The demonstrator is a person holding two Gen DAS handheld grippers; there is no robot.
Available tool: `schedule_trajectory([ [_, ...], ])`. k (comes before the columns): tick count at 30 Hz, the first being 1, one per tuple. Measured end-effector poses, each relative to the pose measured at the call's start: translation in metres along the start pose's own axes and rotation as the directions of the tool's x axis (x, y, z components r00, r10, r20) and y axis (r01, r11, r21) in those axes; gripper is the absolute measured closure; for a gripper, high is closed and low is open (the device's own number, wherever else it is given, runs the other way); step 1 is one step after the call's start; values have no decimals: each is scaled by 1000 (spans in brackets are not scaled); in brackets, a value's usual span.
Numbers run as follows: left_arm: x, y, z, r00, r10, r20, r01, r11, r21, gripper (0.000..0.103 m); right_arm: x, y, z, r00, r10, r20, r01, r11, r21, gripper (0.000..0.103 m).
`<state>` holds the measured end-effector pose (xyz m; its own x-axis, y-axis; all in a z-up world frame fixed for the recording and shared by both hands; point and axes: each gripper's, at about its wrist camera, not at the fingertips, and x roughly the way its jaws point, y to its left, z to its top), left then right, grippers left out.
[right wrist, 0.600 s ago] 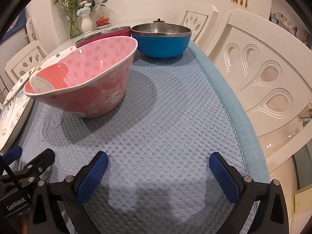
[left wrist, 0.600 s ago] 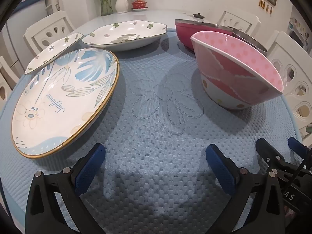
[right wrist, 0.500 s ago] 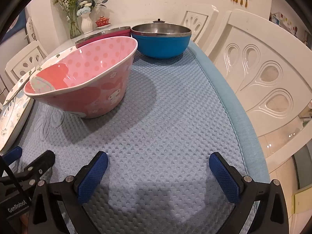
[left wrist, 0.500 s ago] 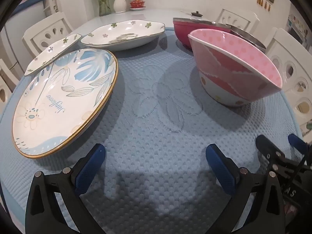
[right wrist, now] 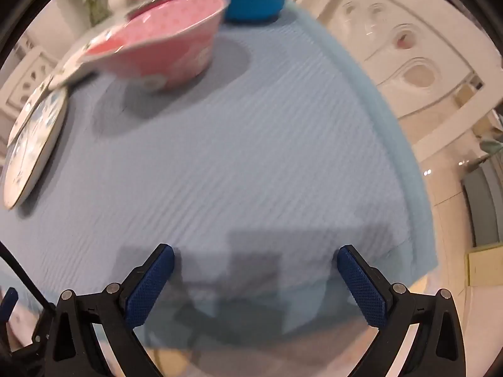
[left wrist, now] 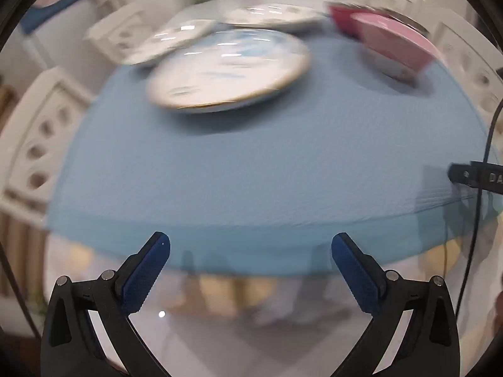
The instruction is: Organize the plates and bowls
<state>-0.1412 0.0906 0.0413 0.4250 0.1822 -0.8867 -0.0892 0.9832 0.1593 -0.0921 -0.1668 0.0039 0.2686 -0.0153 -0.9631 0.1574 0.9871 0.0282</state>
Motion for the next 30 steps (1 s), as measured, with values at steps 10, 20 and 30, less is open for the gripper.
schedule_trajectory([
  [10, -63, 108, 26, 992, 38, 116, -14, 979, -205, 1, -111, 113, 14, 980, 112, 165, -88, 985, -149, 2],
  [20, -85, 136, 57, 980, -27, 195, 80, 959, -271, 1, -177, 193, -2, 886, 71, 457, 46, 970, -238, 2],
  [30, -60, 172, 72, 973, -68, 220, 129, 952, -277, 1, -151, 223, 4, 903, 54, 425, 35, 979, -200, 2],
])
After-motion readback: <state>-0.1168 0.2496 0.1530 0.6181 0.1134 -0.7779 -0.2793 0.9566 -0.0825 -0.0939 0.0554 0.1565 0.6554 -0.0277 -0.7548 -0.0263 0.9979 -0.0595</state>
